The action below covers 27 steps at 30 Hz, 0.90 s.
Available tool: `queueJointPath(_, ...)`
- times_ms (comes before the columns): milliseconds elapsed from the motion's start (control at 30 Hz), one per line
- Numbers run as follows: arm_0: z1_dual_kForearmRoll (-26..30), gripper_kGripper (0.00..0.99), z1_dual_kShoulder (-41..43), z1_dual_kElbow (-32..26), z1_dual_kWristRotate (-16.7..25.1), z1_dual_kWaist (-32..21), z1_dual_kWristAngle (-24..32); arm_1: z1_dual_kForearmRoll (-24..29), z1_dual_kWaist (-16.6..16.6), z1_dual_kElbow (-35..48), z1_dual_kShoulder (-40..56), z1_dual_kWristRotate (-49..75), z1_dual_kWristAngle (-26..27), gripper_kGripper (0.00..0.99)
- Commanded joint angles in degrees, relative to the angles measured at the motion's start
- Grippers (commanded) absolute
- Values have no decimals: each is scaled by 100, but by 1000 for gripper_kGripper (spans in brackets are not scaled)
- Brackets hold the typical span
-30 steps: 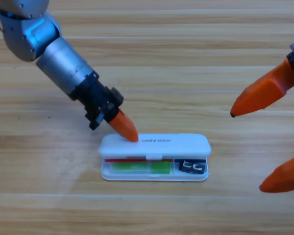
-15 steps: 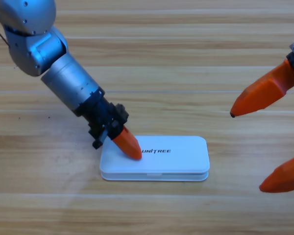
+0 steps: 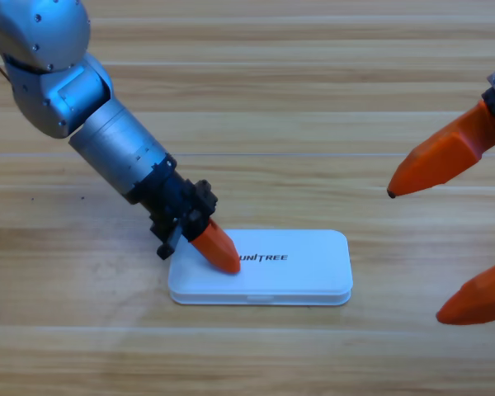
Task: Clean up eraser and pencils
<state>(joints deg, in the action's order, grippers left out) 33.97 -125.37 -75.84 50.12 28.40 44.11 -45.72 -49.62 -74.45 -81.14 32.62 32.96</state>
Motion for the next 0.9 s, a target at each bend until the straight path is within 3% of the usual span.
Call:
queueJointPath(33,30,0,145,61,-380,131,-315,72,155,45,-166,-36,62,959)
queueJointPath(100,602,0,619,-317,-371,113,-473,80,155,45,-174,-36,62,957)
queueJointPath(200,1955,0,1481,-1222,-248,95,-719,72,155,45,-174,-45,62,959)
queueJointPath(267,2333,770,2157,-1486,-248,104,-904,80,146,45,-174,-45,53,957)
queueJointPath(300,2342,966,2518,-1477,-275,131,-904,72,155,45,-174,-45,53,959)
queueJointPath(533,2333,990,3985,-660,-530,1010,-1124,80,155,45,-201,-45,62,959)
queueJointPath(700,2289,990,3941,-326,-802,1396,-1115,80,155,36,-209,-45,53,959)
queueJointPath(900,2201,990,4012,-299,-969,1440,-1185,89,155,45,-227,-45,53,957)
